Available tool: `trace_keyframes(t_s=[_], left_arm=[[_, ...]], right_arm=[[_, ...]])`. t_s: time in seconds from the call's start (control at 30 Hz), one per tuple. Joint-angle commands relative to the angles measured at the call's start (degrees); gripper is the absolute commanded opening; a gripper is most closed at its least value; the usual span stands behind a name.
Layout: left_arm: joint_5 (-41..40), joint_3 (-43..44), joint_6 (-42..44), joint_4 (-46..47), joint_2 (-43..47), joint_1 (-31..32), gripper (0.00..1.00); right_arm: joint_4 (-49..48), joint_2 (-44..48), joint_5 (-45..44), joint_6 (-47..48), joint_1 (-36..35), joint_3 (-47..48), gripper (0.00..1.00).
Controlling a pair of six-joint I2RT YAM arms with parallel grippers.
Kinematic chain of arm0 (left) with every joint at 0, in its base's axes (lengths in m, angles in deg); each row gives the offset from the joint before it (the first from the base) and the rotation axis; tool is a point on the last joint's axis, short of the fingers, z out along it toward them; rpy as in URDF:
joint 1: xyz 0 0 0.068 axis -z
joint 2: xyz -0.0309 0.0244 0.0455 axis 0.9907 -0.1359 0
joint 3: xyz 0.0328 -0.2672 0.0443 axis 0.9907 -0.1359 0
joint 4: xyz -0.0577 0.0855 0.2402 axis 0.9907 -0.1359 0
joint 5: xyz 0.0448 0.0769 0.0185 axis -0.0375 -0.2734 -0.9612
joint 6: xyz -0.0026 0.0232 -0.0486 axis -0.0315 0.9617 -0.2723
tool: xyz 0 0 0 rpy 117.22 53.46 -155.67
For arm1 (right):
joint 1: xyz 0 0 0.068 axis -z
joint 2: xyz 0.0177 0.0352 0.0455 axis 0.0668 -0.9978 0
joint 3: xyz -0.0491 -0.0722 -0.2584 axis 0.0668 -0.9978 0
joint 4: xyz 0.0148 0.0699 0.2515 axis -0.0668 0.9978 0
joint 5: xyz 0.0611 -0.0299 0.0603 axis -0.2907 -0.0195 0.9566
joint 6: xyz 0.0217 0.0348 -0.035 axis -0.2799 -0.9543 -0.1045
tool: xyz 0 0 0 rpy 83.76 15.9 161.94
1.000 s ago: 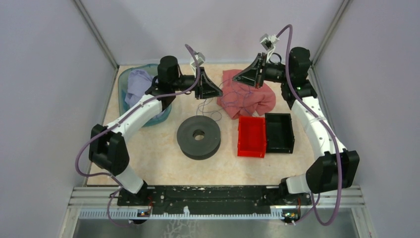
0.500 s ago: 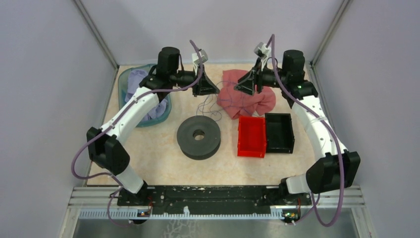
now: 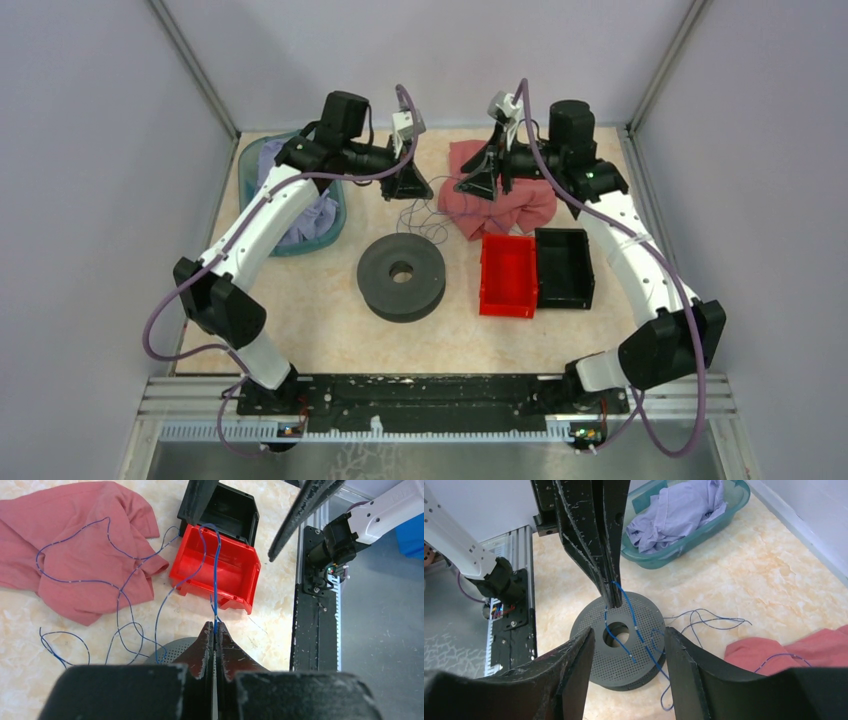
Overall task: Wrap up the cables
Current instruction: Adjust the cable at the center of the board.
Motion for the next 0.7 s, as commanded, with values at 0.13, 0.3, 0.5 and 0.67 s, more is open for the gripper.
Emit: trace_keyframes(t_s=[0.13, 0.3, 0.5, 0.67], left_arm=[[1.60, 0.09, 2.02, -2.20, -0.32, 0.66, 0.00], [1.75, 0.00, 2.03, -2.12, -0.37, 0.82, 0.00], [2.17, -0.07, 2.09, -2.11, -0.15, 0.90, 0.00], [2.03, -0.46, 2.28, -2.03, 0.03, 0.89, 0.00]], right_arm=[[-7.10, -1.78, 2.15, -4.28, -1.40, 2.26, 0.50], [-8.58, -2.55, 3.60, -5.75, -1.75, 1.98, 0.40], [-8.39, -2.59, 3.74, -5.23, -1.95, 1.10, 0.31], [-8.13, -2.45, 4.17, -5.02, -1.96, 0.95, 0.18]])
